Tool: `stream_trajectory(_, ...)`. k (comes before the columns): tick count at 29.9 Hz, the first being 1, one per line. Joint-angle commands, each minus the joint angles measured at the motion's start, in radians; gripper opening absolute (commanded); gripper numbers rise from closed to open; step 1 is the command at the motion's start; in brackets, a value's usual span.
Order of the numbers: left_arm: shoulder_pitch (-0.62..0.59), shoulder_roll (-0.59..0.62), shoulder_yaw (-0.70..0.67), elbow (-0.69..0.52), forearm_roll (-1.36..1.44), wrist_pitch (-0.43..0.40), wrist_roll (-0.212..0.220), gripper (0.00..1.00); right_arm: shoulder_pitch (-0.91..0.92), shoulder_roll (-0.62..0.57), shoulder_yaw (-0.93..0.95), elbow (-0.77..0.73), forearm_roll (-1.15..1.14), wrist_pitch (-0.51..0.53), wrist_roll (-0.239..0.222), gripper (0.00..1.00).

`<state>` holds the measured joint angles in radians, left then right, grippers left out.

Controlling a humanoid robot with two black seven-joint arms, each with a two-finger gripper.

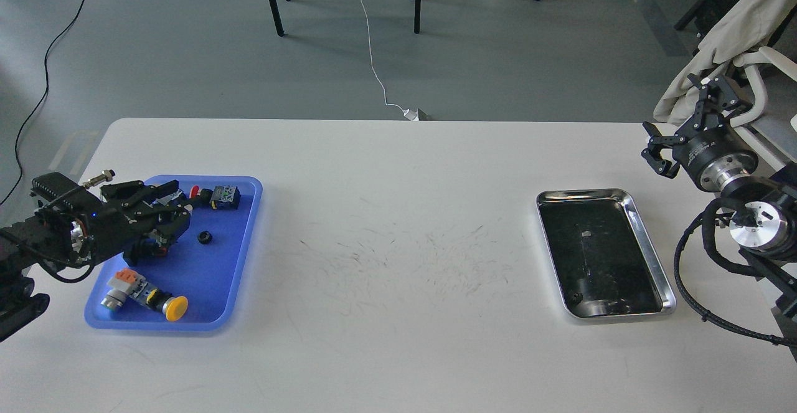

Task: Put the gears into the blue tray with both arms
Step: 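Lower the ring among the parts and open the left gripper, then retract the left arm up from the blue tray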

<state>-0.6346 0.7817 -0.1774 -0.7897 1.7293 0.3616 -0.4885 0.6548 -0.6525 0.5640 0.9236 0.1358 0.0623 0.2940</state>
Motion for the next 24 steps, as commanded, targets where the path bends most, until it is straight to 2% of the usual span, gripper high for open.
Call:
stream_trajectory(1, -0.013, 0.004, -0.002, 0.0, -0.089, -0.003, 0.0, 0.63, 0.002, -0.055, -0.051, 0.033, -0.004, 0.008, -0.018, 0.99)
stream_trajectory(3, -0.026, 0.005, -0.007, 0.0, -0.128, -0.004, 0.0, 0.66, 0.002, -0.085, -0.076, 0.073, -0.004, 0.008, -0.036, 0.99)
stream_trajectory(7, -0.056, 0.004, -0.007, 0.0, -0.244, -0.01, 0.0, 0.77, 0.003, -0.154, -0.125, 0.164, -0.011, 0.016, -0.039, 0.99)
stream_trajectory(13, -0.099, 0.005, -0.011, 0.0, -0.413, -0.018, 0.0, 0.85, 0.009, -0.222, -0.206, 0.227, -0.157, 0.04, -0.059, 0.99)
stream_trajectory(24, -0.103, -0.009, -0.021, -0.003, -0.784, -0.021, 0.0, 0.95, 0.023, -0.326, -0.286, 0.33, -0.399, 0.082, -0.062, 0.99)
